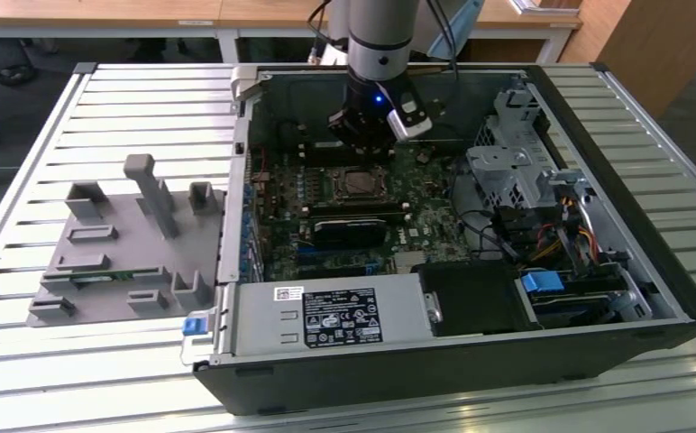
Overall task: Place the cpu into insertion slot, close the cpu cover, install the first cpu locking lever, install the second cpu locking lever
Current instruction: 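Install the first cpu locking lever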
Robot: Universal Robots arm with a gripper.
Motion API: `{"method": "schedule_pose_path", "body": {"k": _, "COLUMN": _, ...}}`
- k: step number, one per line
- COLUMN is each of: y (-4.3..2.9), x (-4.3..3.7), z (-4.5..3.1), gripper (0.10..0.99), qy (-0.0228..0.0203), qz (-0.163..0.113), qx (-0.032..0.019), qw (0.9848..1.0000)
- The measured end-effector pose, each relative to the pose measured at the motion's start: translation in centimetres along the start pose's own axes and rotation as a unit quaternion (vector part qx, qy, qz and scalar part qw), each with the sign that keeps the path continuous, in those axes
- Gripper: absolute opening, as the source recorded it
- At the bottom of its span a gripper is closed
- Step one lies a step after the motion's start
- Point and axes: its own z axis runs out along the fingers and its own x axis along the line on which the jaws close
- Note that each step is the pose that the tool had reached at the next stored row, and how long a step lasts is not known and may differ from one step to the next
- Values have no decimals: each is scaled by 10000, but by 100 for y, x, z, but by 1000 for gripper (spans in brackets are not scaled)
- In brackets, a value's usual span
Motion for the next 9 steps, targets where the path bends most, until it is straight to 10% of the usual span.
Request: {"method": "schedule_pose_path", "body": {"k": 9, "y": 0, "x": 0, "z": 14, "gripper": 106, "qy": -3, "qz": -1, "qx": 19, "qw": 10000}}
